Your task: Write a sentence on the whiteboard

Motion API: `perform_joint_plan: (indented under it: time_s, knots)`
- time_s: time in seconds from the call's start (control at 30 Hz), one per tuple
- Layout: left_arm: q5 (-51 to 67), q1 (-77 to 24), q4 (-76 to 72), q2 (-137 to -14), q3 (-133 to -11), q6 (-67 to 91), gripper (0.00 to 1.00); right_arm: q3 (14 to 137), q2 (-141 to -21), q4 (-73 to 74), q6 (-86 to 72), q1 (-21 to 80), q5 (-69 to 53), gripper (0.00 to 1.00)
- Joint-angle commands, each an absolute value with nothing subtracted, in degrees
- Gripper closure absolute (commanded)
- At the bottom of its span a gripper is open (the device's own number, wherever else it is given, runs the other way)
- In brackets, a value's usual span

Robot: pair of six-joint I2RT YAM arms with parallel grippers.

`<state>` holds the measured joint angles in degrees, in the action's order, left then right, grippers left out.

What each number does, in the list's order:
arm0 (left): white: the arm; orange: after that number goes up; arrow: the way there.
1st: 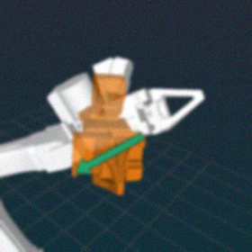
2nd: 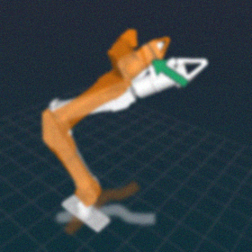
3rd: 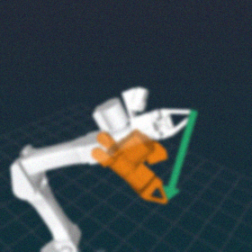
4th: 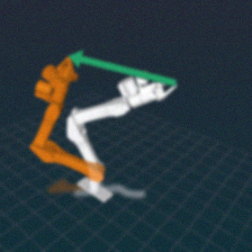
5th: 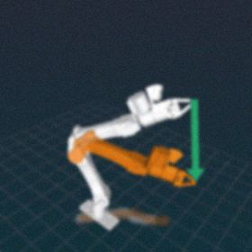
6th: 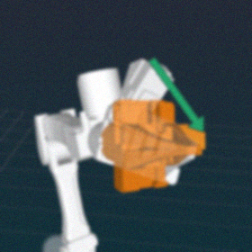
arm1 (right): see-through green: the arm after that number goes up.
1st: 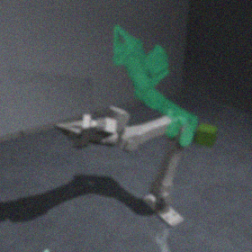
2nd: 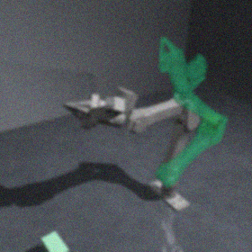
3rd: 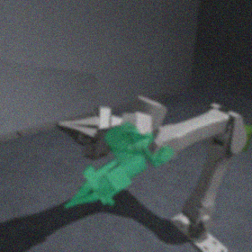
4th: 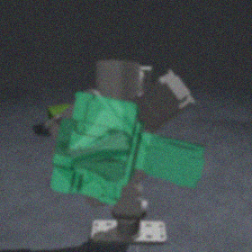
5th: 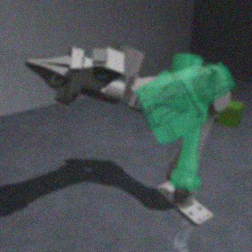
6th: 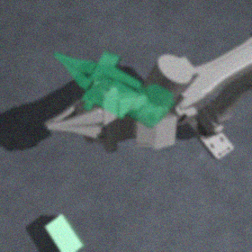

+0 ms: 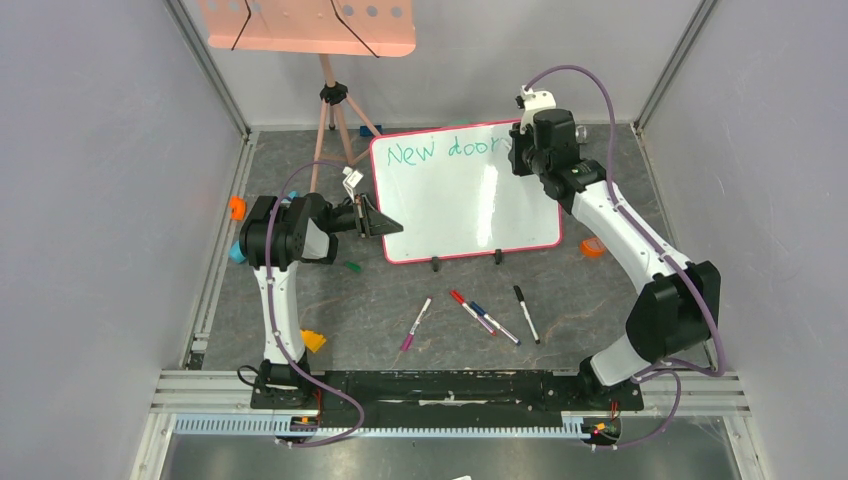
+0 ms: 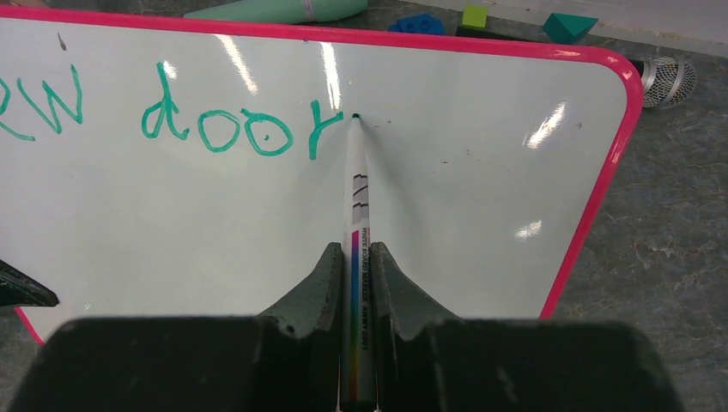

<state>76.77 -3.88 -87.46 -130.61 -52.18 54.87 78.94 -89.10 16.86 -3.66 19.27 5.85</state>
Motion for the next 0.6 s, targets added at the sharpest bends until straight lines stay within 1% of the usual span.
perform_joint_plan:
  time_s: [0.0, 0.33, 0.57]
  knots:
    - [71.0, -2.6, -89.2, -133.7, -52.6, 52.0, 0.98, 80.9, -88.9, 15.7, -4.1, 19.1, 6.0, 1.00]
    - [71.1, -2.7, -89.2, -133.5, -52.6, 52.0, 0.98, 80.7, -89.2, 15.9, -4.0, 19.1, 6.9, 1.00]
    - [71.1, -2.7, -89.2, -133.6, -52.5, 52.1, 0.98, 80.5, -89.2, 16.5, -3.8, 19.1, 4.5, 1.00]
